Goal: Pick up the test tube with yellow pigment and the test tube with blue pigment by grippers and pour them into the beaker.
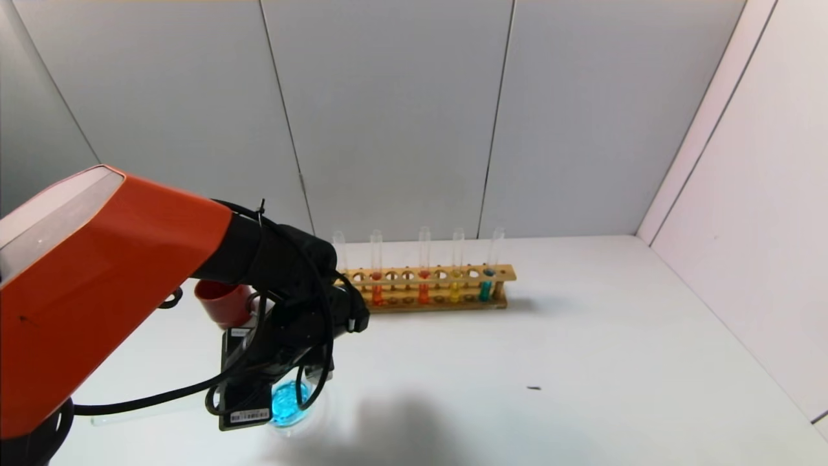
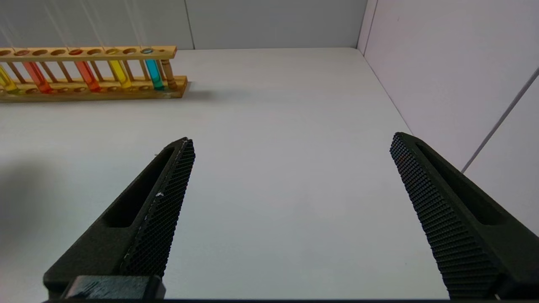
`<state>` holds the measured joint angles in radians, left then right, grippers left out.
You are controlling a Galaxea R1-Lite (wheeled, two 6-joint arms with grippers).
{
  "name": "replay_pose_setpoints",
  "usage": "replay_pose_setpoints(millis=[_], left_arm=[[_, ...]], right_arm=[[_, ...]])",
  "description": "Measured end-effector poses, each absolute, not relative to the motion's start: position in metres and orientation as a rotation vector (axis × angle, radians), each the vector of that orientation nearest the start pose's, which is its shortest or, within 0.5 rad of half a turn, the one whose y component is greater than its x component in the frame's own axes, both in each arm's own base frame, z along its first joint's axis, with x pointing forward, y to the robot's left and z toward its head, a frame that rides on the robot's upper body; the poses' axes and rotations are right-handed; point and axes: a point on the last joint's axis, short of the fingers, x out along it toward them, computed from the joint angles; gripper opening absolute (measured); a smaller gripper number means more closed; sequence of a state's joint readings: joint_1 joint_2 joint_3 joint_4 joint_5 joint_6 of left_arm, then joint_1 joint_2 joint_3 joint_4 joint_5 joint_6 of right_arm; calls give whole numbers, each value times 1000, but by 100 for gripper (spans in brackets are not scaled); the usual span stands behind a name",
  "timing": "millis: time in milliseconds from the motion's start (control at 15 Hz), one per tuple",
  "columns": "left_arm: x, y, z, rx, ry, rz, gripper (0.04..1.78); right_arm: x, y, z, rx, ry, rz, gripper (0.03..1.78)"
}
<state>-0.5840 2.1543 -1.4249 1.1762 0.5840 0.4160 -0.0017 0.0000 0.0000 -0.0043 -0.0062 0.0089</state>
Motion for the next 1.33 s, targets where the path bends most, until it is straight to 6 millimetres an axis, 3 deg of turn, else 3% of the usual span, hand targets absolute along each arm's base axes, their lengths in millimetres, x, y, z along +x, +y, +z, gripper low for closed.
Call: replay_pose_setpoints(millis=[1333], left_arm=[[269,-173,87,1445,1689,-367,33]], right_arm=[[-23,0,76,9,-4,-7,170]])
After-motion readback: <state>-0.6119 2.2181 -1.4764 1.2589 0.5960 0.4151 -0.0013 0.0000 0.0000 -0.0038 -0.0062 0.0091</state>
